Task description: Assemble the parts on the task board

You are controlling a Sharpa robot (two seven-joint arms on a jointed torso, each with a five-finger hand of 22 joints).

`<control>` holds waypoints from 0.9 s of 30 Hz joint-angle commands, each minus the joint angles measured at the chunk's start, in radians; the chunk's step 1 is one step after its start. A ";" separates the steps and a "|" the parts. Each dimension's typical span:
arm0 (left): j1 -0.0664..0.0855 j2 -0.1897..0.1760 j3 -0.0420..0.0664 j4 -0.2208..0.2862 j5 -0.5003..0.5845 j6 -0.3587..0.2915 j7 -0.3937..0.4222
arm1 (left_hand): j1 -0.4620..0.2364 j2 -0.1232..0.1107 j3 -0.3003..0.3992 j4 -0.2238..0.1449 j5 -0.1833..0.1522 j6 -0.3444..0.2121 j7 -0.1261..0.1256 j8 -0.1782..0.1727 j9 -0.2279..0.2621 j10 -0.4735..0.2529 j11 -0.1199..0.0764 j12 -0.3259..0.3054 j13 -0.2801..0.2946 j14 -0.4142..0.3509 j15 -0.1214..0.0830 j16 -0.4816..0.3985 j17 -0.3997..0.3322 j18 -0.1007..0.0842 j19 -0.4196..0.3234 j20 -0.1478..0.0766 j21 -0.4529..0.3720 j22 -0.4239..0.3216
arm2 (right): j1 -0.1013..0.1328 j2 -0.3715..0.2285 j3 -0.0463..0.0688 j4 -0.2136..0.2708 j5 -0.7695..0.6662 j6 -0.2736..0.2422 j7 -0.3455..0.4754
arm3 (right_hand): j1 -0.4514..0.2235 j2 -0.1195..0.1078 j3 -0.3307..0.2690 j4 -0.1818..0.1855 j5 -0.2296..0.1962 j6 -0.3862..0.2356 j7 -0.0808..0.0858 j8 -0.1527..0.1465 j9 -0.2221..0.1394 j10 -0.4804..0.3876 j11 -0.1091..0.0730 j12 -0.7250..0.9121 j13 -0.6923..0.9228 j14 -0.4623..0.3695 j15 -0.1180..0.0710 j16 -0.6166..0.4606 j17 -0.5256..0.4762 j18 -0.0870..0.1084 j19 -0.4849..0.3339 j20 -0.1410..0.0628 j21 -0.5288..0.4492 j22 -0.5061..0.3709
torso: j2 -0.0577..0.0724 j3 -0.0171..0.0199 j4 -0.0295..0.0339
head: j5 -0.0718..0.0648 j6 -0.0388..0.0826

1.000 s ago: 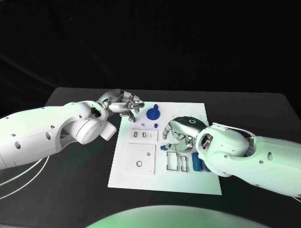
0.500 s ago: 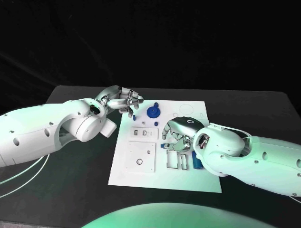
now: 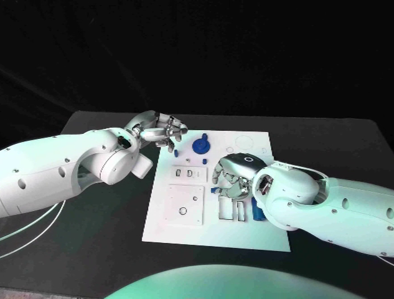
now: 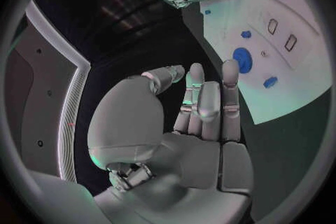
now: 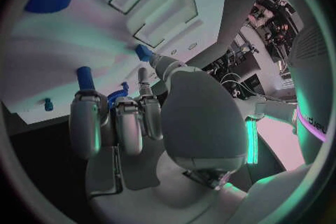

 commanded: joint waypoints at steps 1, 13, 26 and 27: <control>0.000 0.001 0.001 0.001 0.009 -0.002 0.008 | 0.008 -0.001 -0.006 -0.002 0.003 0.002 0.008 0.001 -0.002 -0.008 -0.001 -0.005 -0.001 -0.007 0.003 -0.003 -0.001 0.016 -0.005 0.001 -0.004 0.000 | -0.001 0.005 -0.001 -0.007 -0.010 0.031 -0.008 | -0.004 0.006 0.006 -0.002 0.005 0.008 -0.002 0.005 0.002 0.007 -0.003 0.004 0.133 0.104 -0.007 0.004 0.263 -0.004 0.017 -0.009 0.007 0.189 | 0.000 -0.0001 0.0010 | 0.001 -0.001; 0.000 0.000 0.001 0.000 0.009 -0.001 0.003 | 0.012 -0.001 -0.006 -0.004 0.006 0.002 0.008 0.001 -0.003 -0.008 -0.001 -0.006 -0.004 -0.007 0.003 -0.003 -0.001 0.016 -0.004 0.001 -0.006 -0.001 | -0.002 0.012 -0.003 -0.017 -0.015 0.042 -0.008 | 0.011 0.015 0.024 -0.022 0.011 0.023 -0.009 0.010 0.004 0.013 -0.009 0.009 0.139 0.104 -0.014 0.004 0.263 -0.006 0.020 -0.015 0.012 0.193 | -0.001 -0.0005 0.0001 | 0.003 -0.003; 0.000 -0.001 0.001 -0.001 0.009 0.001 -0.001 | 0.015 -0.001 -0.006 -0.006 0.008 0.001 0.008 0.002 -0.005 -0.008 -0.001 -0.006 -0.006 -0.007 0.003 -0.004 -0.002 0.016 -0.003 0.001 -0.007 -0.001 | -0.002 0.016 -0.003 -0.024 -0.034 0.031 -0.016 | 0.014 0.021 0.033 -0.029 0.010 0.027 -0.010 0.011 0.005 0.014 -0.010 0.011 0.141 0.104 -0.015 0.004 0.263 -0.007 0.022 -0.017 0.015 0.195 | 0.000 -0.0009 -0.0002 | 0.003 -0.001; 0.000 -0.001 0.001 -0.001 0.009 0.001 -0.001 | 0.015 -0.001 -0.006 -0.006 0.008 0.001 0.008 0.002 -0.005 -0.008 -0.001 -0.006 -0.006 -0.007 0.003 -0.004 -0.002 0.016 -0.003 0.001 -0.007 -0.001 | -0.002 0.017 -0.003 -0.025 -0.034 0.033 -0.016 | 0.014 0.023 0.034 -0.029 0.010 0.027 -0.010 0.011 0.005 0.016 -0.010 0.012 0.143 0.104 -0.015 0.004 0.263 -0.007 0.022 -0.017 0.016 0.195 | 0.000 -0.0009 -0.0002 | 0.003 -0.001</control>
